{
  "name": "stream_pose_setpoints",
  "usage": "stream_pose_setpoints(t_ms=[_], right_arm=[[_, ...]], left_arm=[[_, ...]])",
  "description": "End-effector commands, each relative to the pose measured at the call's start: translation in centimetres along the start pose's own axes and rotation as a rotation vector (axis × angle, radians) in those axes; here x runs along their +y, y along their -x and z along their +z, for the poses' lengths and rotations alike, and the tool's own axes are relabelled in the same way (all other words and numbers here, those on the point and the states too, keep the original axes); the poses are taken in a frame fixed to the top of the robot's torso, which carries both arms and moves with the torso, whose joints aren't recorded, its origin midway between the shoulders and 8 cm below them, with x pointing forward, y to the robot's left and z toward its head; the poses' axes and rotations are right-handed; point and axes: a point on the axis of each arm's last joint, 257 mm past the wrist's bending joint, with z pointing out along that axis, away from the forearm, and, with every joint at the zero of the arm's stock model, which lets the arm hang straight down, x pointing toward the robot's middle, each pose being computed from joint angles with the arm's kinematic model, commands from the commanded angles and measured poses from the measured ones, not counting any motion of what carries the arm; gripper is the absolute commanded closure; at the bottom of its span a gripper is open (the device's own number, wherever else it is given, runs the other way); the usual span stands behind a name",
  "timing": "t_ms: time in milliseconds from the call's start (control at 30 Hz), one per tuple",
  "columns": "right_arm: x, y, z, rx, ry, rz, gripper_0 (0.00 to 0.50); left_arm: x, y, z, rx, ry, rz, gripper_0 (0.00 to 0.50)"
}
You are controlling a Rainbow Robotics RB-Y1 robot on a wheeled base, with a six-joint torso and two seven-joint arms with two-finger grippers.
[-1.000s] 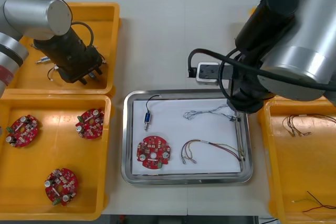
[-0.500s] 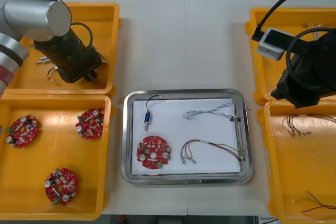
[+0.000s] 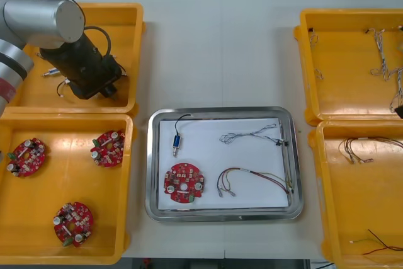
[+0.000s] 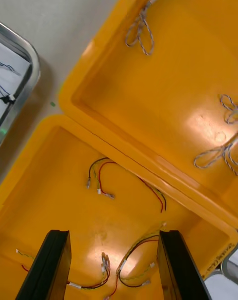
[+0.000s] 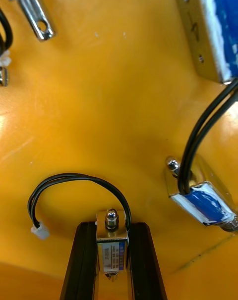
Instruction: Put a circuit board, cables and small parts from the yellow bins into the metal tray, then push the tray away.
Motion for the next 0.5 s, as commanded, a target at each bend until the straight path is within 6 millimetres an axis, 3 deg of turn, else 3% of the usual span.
stream_pose_setpoints(t_ms=[33, 200, 267, 500], right_arm=[[-3.4, -2.8, -1.0, 0.034, -0.066, 0.144, 0.0], [-4.8, -5.3, -0.7, 0.074, -0.076, 0.242, 0.0], [-5.3, -6.8, -0.3, 0.101, -0.075, 0.294, 0.0], [-5.9, -8.3, 0.3, 0.134, -0.085, 0.427, 0.0]], left_arm=[[-2.5, 1.7, -4.3, -0.035, -0.057, -0.026, 0.5], [-2.1, 1.9, -7.1, -0.035, -0.047, -0.013, 0.5], [-1.8, 1.8, -9.1, -0.042, -0.034, 0.011, 0.5], [-1.6, 0.3, -12.0, -0.066, 0.016, 0.088, 0.5]])
